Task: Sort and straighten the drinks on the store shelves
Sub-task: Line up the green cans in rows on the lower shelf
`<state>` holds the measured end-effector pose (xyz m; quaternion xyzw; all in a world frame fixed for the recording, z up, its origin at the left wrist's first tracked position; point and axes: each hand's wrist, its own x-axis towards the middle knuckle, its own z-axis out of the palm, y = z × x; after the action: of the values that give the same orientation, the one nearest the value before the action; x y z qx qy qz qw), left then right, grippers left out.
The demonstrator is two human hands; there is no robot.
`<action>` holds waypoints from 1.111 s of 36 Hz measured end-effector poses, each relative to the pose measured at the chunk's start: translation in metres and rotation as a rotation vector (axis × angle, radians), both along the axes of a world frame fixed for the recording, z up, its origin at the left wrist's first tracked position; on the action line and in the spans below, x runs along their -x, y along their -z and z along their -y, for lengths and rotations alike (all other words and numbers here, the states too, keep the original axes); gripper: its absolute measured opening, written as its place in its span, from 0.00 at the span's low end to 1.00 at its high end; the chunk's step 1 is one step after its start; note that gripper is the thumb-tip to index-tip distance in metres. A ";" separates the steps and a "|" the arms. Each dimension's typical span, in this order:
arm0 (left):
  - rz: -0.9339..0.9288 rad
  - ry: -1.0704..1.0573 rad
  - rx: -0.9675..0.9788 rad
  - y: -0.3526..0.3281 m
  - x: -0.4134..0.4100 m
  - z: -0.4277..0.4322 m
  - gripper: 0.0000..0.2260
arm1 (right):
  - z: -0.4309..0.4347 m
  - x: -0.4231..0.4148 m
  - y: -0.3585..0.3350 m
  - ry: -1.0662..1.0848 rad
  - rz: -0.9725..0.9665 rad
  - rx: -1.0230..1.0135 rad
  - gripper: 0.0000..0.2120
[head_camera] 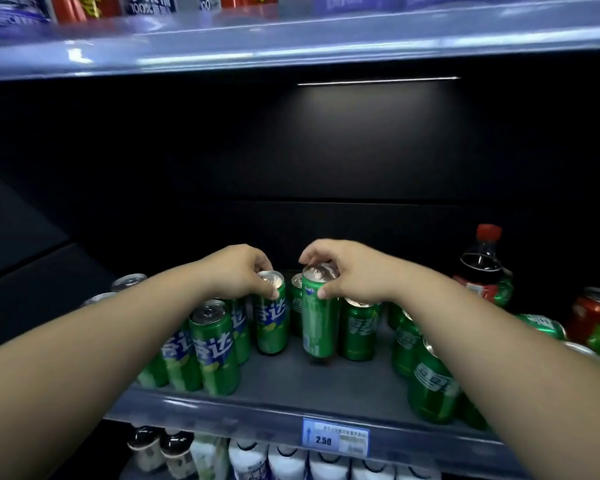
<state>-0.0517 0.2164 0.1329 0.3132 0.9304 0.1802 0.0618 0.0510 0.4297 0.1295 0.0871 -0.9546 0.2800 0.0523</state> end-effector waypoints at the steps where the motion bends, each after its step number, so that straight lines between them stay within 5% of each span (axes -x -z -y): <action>1: -0.008 0.014 0.021 0.001 0.004 0.001 0.18 | 0.003 0.001 0.006 0.006 0.010 -0.008 0.25; 17: 0.042 0.230 0.003 0.020 0.048 0.012 0.17 | 0.027 0.014 0.031 0.214 0.053 0.006 0.32; 21: 0.044 0.220 0.003 0.021 0.055 0.011 0.17 | 0.032 0.015 0.028 0.358 0.039 -0.096 0.23; 25: 0.030 0.220 0.043 0.020 0.058 0.012 0.19 | 0.031 0.015 0.026 0.261 0.129 0.012 0.23; 40: -0.046 0.231 0.207 0.008 0.047 0.008 0.23 | 0.038 0.022 0.019 0.245 0.214 -0.107 0.31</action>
<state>-0.0988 0.2088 0.1253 0.4139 0.9030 0.0678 0.0929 0.0289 0.3921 0.1106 -0.0574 -0.9717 0.2280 -0.0209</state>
